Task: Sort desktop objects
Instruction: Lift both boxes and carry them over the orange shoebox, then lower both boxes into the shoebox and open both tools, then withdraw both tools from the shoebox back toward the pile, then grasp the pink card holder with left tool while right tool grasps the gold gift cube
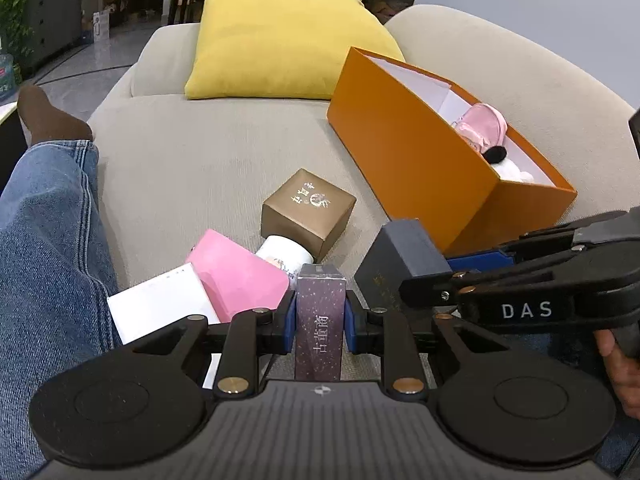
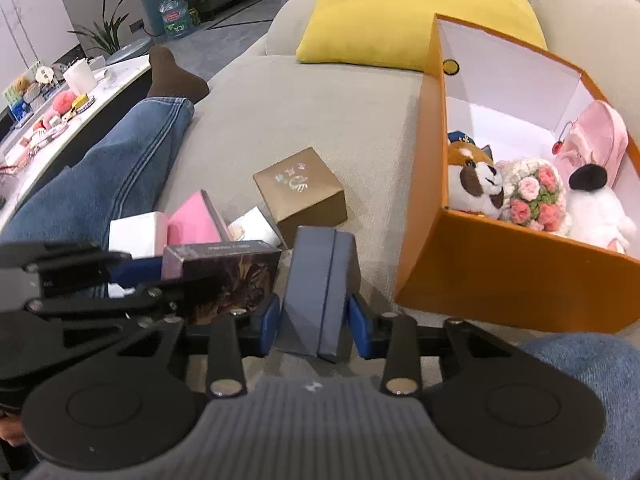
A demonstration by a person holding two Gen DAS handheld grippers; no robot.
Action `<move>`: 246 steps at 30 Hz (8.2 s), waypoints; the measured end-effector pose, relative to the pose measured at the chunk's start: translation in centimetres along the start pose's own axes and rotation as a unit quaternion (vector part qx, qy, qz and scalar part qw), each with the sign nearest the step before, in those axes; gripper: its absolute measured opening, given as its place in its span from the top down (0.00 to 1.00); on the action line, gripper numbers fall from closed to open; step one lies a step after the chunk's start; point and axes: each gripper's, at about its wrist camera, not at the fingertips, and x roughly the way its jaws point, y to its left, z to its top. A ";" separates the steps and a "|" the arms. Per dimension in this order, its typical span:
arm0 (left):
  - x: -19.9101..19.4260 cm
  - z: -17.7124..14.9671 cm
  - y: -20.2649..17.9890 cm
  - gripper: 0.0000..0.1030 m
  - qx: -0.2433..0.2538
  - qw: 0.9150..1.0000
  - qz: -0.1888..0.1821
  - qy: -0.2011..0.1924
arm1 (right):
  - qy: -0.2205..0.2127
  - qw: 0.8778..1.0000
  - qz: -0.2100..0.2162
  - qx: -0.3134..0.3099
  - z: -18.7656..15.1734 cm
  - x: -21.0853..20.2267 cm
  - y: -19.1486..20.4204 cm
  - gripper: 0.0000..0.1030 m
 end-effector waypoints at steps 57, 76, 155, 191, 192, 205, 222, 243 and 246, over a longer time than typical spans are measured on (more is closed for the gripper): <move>19.2 24.9 -11.7 0.75 -0.054 0.979 -0.064 0.187 | -0.009 0.992 -0.020 0.123 15.2 1.3 -24.0 0.64; 21.5 24.2 -12.6 0.75 -0.064 0.972 -0.041 0.222 | 0.047 0.992 -0.039 0.106 15.7 -0.6 -22.7 0.64; -0.5 21.4 -3.0 0.54 -0.011 0.992 0.006 0.128 | -0.035 0.990 0.068 -0.118 13.1 -7.8 -7.9 0.62; -2.5 7.3 8.2 0.54 -0.095 0.988 0.032 0.118 | 0.047 0.985 0.163 0.018 4.8 6.6 1.1 0.87; -2.5 7.3 8.1 0.54 -0.093 0.988 0.034 0.119 | 0.047 0.986 0.159 0.019 4.7 6.9 1.0 0.78; -2.4 7.8 8.4 0.54 -0.118 0.987 0.022 0.110 | 0.032 0.983 0.174 0.045 5.1 6.7 0.4 0.97; -3.4 10.3 11.0 0.51 -0.215 0.974 0.022 0.074 | -0.064 0.983 0.169 -0.025 7.0 3.5 3.6 0.98; -1.4 9.5 10.5 0.62 -0.213 0.966 0.034 0.140 | -0.011 0.981 0.175 -0.080 5.4 2.9 4.3 0.89; -1.6 9.6 9.9 0.71 -0.181 0.974 0.028 0.130 | -0.005 0.987 0.126 -0.096 5.7 2.6 3.0 0.75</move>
